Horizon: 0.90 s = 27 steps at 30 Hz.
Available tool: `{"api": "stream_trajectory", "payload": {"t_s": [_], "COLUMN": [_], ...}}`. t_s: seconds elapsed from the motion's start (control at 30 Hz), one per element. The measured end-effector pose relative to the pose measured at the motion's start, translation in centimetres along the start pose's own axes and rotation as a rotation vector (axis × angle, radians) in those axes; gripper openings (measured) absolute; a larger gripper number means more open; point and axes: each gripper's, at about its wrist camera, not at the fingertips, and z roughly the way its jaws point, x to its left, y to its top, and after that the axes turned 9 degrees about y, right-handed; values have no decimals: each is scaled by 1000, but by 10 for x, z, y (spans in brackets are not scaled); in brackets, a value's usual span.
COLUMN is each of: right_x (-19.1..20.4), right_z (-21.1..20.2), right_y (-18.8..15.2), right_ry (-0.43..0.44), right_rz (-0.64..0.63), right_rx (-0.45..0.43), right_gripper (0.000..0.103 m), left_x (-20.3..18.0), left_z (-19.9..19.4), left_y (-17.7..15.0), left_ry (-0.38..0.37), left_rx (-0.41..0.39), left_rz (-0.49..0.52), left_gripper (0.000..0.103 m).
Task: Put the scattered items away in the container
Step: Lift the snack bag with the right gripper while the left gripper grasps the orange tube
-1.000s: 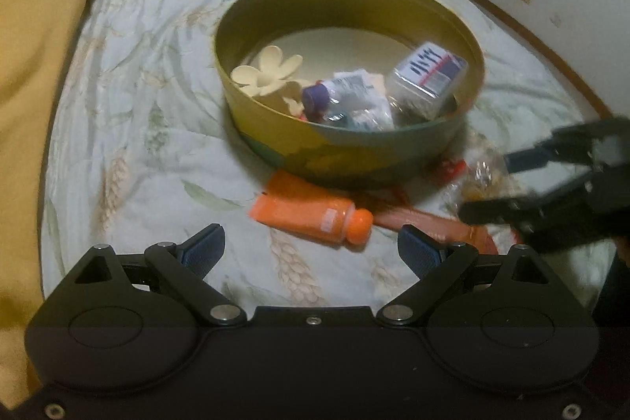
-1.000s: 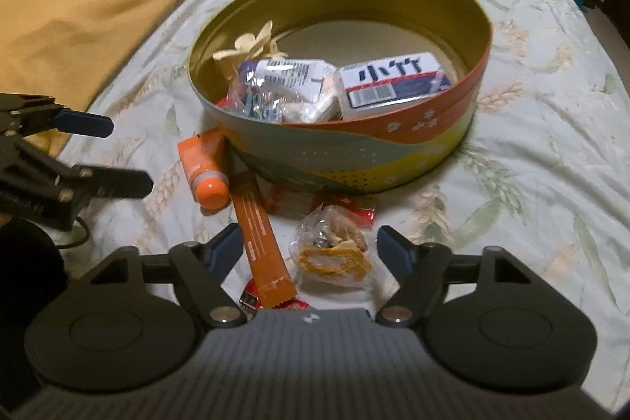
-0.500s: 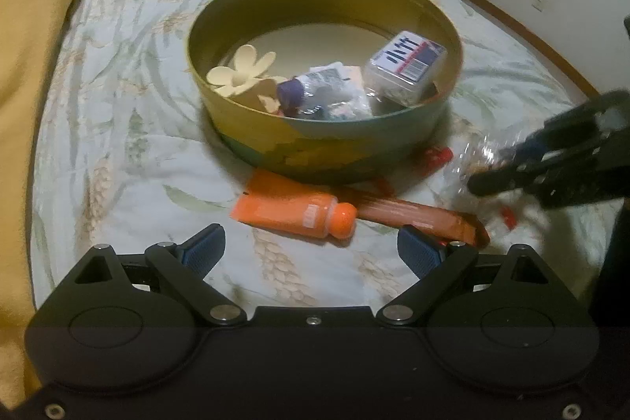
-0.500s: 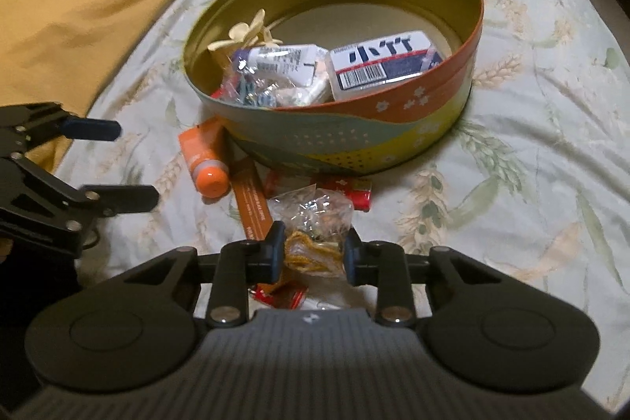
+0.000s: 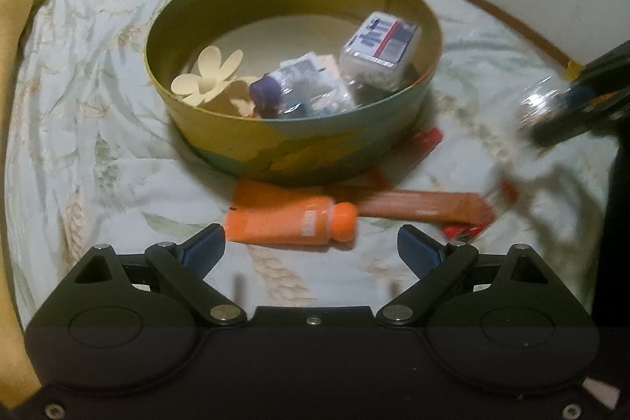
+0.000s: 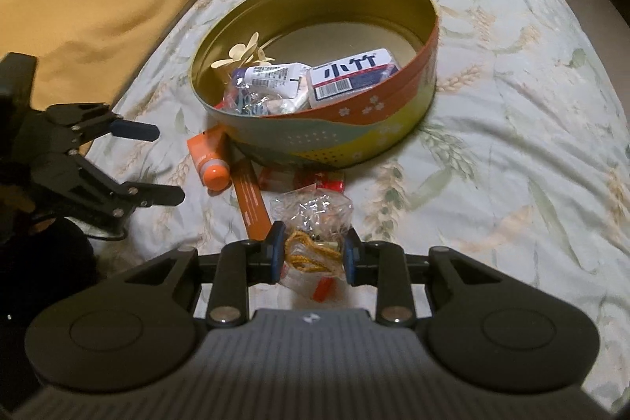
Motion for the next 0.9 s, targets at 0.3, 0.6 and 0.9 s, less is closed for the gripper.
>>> {"api": "stream_trajectory", "payload": {"t_s": [0.3, 0.6, 0.9], "right_x": [-6, -9, -9], "right_z": [-16, -18, -23], "right_y": [-4, -8, -9], "right_ry": [-2, 2, 5], "right_rz": [26, 40, 40], "right_rx": [-17, -15, -25], "right_gripper": [32, 32, 32], "left_x": [5, 7, 5], "left_z": [24, 55, 69], "left_y": [10, 13, 10], "left_ry": [-25, -49, -45], "left_rx": [8, 60, 56], "left_rz": [74, 128, 66], "left_gripper": [94, 95, 95]}}
